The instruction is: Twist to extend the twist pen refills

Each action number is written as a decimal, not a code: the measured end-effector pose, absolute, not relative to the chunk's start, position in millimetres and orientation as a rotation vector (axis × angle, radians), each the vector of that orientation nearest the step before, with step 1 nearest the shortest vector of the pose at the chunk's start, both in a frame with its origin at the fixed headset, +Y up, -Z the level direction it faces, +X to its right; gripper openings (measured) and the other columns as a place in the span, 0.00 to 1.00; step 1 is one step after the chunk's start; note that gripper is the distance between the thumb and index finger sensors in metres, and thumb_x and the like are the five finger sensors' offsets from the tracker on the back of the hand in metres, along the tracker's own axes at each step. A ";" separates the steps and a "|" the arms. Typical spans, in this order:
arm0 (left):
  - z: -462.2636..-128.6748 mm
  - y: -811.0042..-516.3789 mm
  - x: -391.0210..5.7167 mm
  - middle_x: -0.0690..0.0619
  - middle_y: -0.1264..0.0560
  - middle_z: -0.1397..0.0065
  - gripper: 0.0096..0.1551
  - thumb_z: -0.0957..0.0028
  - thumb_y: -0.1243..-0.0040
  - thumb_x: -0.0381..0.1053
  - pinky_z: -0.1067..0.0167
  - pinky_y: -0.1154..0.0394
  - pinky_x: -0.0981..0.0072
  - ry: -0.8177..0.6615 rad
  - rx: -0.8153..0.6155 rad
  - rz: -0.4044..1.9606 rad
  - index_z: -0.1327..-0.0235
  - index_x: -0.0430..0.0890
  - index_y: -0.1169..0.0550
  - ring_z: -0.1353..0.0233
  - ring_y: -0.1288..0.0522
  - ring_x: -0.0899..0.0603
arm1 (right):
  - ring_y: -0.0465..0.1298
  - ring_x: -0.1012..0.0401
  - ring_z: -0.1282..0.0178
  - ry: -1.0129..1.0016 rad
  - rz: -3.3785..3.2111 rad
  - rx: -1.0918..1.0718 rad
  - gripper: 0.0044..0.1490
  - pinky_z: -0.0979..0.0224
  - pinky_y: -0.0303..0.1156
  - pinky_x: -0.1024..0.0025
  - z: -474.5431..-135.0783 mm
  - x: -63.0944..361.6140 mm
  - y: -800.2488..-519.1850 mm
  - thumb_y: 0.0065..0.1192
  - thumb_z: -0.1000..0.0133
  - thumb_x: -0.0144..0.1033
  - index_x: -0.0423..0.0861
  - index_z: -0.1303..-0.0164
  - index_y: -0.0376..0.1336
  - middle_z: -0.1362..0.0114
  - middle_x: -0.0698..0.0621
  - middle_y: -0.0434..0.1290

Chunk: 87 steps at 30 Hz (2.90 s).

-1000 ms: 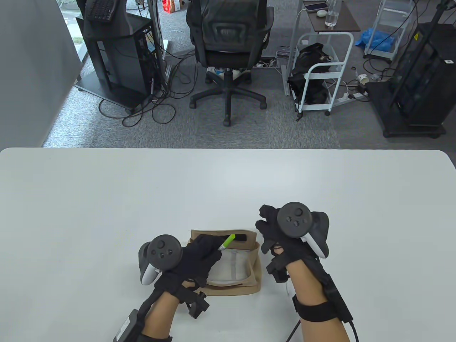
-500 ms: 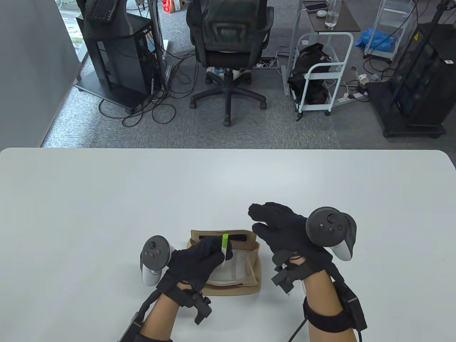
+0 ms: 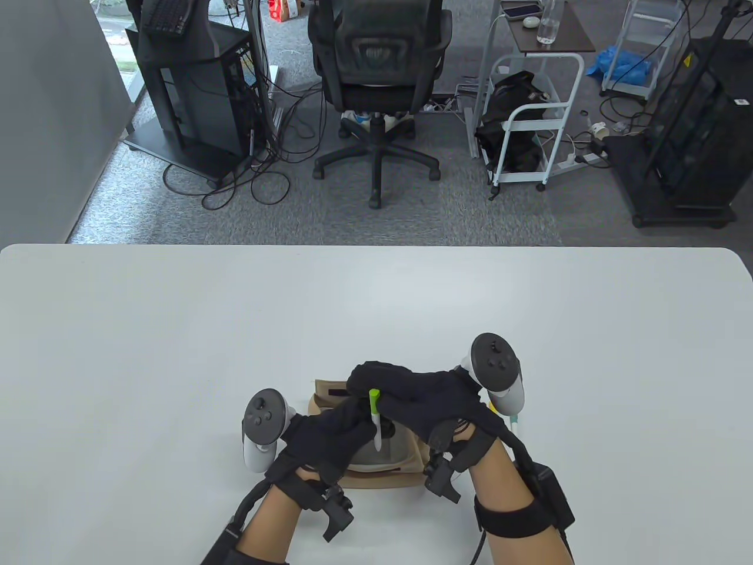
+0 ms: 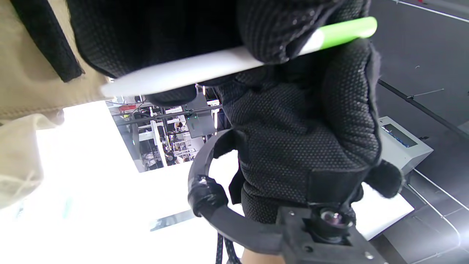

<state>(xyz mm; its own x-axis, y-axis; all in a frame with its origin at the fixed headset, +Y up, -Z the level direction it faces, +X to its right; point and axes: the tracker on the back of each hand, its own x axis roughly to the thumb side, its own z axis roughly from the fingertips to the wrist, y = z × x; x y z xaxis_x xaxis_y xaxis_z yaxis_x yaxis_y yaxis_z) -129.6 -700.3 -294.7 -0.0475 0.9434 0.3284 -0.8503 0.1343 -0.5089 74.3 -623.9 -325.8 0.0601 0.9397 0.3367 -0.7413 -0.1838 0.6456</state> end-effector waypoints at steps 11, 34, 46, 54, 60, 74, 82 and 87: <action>-295.9 -699.8 -133.2 0.42 0.24 0.34 0.27 0.50 0.41 0.49 0.39 0.25 0.40 -0.681 -0.144 1.437 0.37 0.43 0.22 0.38 0.19 0.36 | 0.68 0.39 0.28 0.129 1.639 0.769 0.31 0.26 0.59 0.29 -326.3 82.1 -620.9 0.76 0.50 0.32 0.35 0.38 0.74 0.36 0.37 0.81; -293.5 -684.2 -151.0 0.38 0.26 0.31 0.32 0.50 0.36 0.52 0.39 0.26 0.38 -0.601 0.035 1.269 0.34 0.41 0.24 0.36 0.20 0.33 | 0.75 0.42 0.37 -0.269 1.850 0.579 0.30 0.30 0.65 0.33 -311.0 102.5 -596.1 0.84 0.57 0.39 0.36 0.50 0.77 0.48 0.39 0.84; -284.2 -695.5 -228.2 0.38 0.28 0.29 0.35 0.51 0.35 0.54 0.39 0.27 0.37 -0.404 0.213 0.948 0.31 0.41 0.26 0.35 0.21 0.32 | 0.77 0.40 0.42 -0.329 2.536 -0.129 0.30 0.34 0.66 0.31 -340.8 198.0 -610.0 0.83 0.56 0.37 0.30 0.52 0.78 0.52 0.35 0.85; -286.6 -712.0 -233.8 0.37 0.28 0.28 0.36 0.51 0.34 0.54 0.39 0.27 0.36 -0.369 0.189 0.945 0.31 0.40 0.26 0.35 0.21 0.31 | 0.78 0.39 0.44 -0.065 2.727 -0.566 0.30 0.36 0.67 0.31 -371.2 238.0 -678.3 0.83 0.56 0.36 0.28 0.55 0.79 0.55 0.33 0.86; -284.9 -715.3 -234.2 0.37 0.29 0.28 0.37 0.51 0.34 0.54 0.39 0.27 0.36 -0.363 0.175 0.949 0.31 0.40 0.26 0.34 0.21 0.31 | 0.79 0.39 0.46 0.091 2.809 -0.704 0.30 0.37 0.67 0.31 -380.3 245.3 -715.7 0.83 0.56 0.36 0.27 0.56 0.80 0.57 0.33 0.86; -281.6 -715.4 -232.7 0.37 0.29 0.27 0.37 0.51 0.34 0.54 0.38 0.28 0.36 -0.375 0.179 0.934 0.30 0.41 0.27 0.34 0.22 0.31 | 0.82 0.42 0.50 0.105 2.945 -0.814 0.31 0.40 0.72 0.34 -385.1 247.9 -751.4 0.85 0.59 0.40 0.28 0.59 0.82 0.61 0.35 0.89; -280.5 -715.0 -232.7 0.37 0.29 0.27 0.37 0.51 0.34 0.54 0.38 0.28 0.36 -0.377 0.182 0.929 0.30 0.41 0.27 0.34 0.22 0.31 | 0.82 0.43 0.50 0.094 3.004 -0.838 0.31 0.40 0.72 0.35 -386.4 244.6 -761.1 0.85 0.59 0.41 0.28 0.60 0.82 0.61 0.36 0.89; -279.8 -714.0 -231.3 0.37 0.30 0.27 0.37 0.51 0.34 0.54 0.38 0.28 0.37 -0.383 0.179 0.914 0.30 0.41 0.27 0.34 0.22 0.31 | 0.81 0.41 0.48 0.167 2.994 -0.866 0.34 0.38 0.70 0.34 -386.6 244.6 -757.5 0.85 0.58 0.44 0.28 0.56 0.81 0.57 0.36 0.88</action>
